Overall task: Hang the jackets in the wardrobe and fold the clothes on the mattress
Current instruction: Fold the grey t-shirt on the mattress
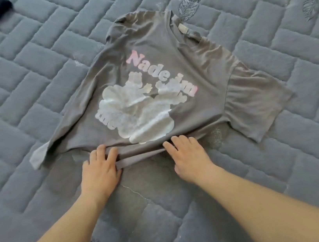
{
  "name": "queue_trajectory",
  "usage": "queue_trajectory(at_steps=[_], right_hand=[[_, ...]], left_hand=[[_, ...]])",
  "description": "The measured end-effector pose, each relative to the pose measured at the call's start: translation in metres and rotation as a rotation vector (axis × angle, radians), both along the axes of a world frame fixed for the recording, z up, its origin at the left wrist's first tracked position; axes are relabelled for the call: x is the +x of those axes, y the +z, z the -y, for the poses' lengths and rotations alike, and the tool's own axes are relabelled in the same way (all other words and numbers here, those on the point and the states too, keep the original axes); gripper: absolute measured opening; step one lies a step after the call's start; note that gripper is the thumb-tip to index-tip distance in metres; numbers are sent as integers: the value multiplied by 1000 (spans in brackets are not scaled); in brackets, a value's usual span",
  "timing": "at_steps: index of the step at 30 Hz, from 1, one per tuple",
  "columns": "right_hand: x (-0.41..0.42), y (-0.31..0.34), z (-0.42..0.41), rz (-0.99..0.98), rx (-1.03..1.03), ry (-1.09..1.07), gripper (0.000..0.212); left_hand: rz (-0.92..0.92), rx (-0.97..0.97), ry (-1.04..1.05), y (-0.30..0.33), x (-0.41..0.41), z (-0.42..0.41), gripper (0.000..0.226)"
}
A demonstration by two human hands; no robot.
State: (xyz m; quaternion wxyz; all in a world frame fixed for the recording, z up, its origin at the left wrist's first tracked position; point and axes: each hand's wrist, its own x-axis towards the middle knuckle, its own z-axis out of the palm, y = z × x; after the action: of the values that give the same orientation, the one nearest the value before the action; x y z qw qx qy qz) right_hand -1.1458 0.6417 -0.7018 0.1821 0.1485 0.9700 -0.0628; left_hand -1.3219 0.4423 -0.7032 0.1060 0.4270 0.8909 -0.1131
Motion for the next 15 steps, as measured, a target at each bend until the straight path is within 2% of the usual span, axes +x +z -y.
queue_trajectory(at_steps=[4,6,8,11,13,14,15], right_hand=[[-24,-3,15,-27,56,7,27],[-26,5,17,94,42,71,22],[-22,13,27,341,3,74,30],[-16,30,43,809,-54,75,40],[-28,39,45,878,-82,59,41],[-37,43,45,823,-100,13,40],[-46,44,45,719,-114,-51,39]], left_hand=[[-55,-124,-167,16,7,15,18],[65,-337,-310,20,31,26,24],[386,-579,-388,26,65,31,31],[919,-819,-403,41,105,29,32],[1068,-794,-246,43,97,30,35],[1044,-679,-119,43,82,32,36],[945,-501,-1,40,63,35,33]])
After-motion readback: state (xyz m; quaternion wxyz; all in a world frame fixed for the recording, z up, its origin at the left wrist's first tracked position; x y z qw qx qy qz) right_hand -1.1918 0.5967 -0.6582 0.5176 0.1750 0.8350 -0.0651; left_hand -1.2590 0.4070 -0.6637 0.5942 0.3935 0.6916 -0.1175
